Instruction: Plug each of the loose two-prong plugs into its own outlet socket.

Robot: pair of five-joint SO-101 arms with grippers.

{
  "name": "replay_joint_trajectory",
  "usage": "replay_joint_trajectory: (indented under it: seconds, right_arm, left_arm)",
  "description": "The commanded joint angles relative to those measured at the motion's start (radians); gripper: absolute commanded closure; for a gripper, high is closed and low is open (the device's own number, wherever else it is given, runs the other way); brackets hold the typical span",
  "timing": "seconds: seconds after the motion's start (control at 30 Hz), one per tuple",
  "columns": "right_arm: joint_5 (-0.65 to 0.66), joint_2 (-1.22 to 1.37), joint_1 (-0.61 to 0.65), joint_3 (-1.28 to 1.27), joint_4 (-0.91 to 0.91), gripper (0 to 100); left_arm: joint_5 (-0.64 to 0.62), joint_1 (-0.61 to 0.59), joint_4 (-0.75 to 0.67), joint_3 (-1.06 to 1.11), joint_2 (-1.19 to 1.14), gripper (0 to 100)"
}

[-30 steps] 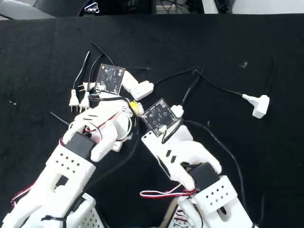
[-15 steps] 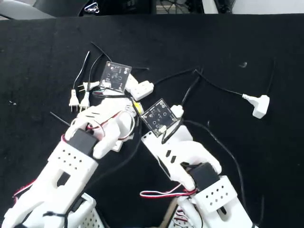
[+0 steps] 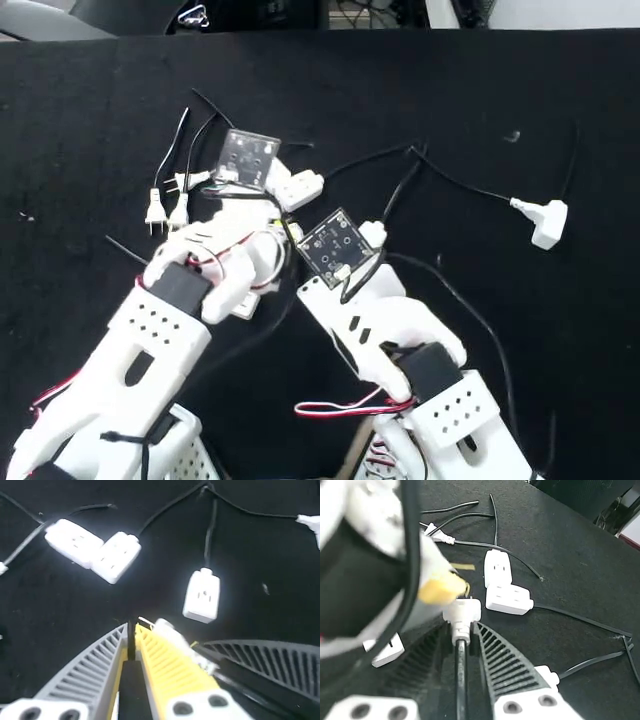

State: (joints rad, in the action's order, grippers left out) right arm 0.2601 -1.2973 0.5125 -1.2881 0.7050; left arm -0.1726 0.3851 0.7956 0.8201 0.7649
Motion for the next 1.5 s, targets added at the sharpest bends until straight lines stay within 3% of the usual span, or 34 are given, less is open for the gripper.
replay_joint_trajectory:
  seconds: [0.0,0.17,0.43,0.7,0.9,1.47]
  right_arm:
    - [-0.009,-0.025,-0.003,0.013,0.003,98.8]
    - [-0.009,-0.022,-0.002,0.016,0.002,98.8]
    - [-0.009,-0.022,-0.002,0.010,-0.003,98.8]
    - [-0.009,-0.024,-0.003,0.007,-0.009,98.8]
    - [-0.009,-0.025,-0.008,-0.074,-0.126,98.8]
    - [-0.044,-0.024,-0.003,0.001,-0.041,98.8]
  left_arm:
    - [0.011,-0.065,0.014,-0.090,0.026,97]
    - [0.014,-0.137,0.060,-0.117,0.104,97]
    - [0.017,-0.033,-0.055,-0.019,0.075,97]
    - [0.012,-0.024,-0.081,-0.021,-0.052,97]
    - [0.011,-0.019,-0.081,-0.018,-0.063,97]
    - [0.009,0.002,-0.137,0.024,-0.074,97]
